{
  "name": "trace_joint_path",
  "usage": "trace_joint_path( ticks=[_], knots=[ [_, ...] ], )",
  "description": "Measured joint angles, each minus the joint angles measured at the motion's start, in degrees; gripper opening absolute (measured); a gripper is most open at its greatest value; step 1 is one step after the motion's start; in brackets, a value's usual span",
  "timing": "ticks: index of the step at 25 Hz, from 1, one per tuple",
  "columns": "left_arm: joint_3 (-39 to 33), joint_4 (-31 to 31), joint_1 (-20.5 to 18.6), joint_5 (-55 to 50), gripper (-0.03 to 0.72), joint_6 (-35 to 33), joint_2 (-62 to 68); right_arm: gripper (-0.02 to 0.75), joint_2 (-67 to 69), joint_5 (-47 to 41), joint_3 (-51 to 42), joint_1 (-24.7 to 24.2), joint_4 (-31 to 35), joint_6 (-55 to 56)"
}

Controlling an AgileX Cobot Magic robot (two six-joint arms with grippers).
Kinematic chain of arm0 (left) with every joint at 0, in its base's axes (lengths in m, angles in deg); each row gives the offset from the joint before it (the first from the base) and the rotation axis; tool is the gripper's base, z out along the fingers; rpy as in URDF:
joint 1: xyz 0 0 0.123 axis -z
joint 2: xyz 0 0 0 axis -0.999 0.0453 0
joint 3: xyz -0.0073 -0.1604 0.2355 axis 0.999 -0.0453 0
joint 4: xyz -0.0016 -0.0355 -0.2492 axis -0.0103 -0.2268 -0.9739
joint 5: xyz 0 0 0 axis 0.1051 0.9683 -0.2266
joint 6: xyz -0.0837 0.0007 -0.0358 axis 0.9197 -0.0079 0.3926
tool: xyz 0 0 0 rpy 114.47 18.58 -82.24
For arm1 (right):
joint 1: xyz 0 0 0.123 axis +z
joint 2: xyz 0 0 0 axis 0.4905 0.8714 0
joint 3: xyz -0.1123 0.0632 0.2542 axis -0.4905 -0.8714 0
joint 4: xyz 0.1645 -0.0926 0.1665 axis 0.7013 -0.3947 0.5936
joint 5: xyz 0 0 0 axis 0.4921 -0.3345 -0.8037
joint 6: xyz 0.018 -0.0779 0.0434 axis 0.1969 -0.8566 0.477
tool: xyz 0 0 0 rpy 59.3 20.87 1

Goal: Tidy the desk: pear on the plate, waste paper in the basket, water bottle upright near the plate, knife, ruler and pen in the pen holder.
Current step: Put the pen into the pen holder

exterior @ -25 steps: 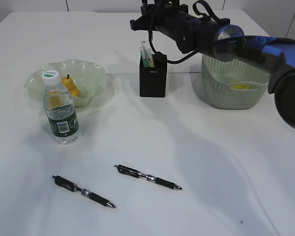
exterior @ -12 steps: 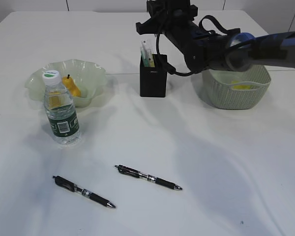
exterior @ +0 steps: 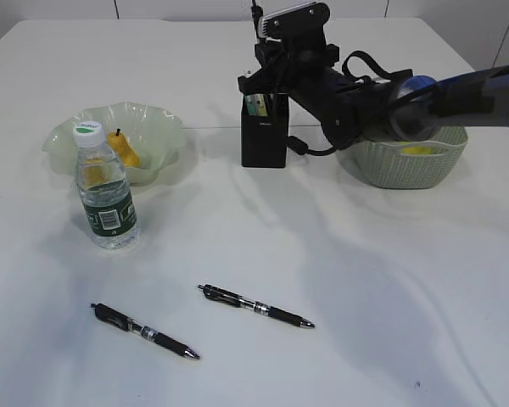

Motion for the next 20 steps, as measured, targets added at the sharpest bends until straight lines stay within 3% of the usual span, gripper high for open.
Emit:
trace_joint_path(
  ticks=[20],
  knots=[
    [0.0,0.0,0.0,-0.1,0.402,0.0,0.0,0.073,1.22,-2.4,0.0,0.0,-0.11,0.08]
  ],
)
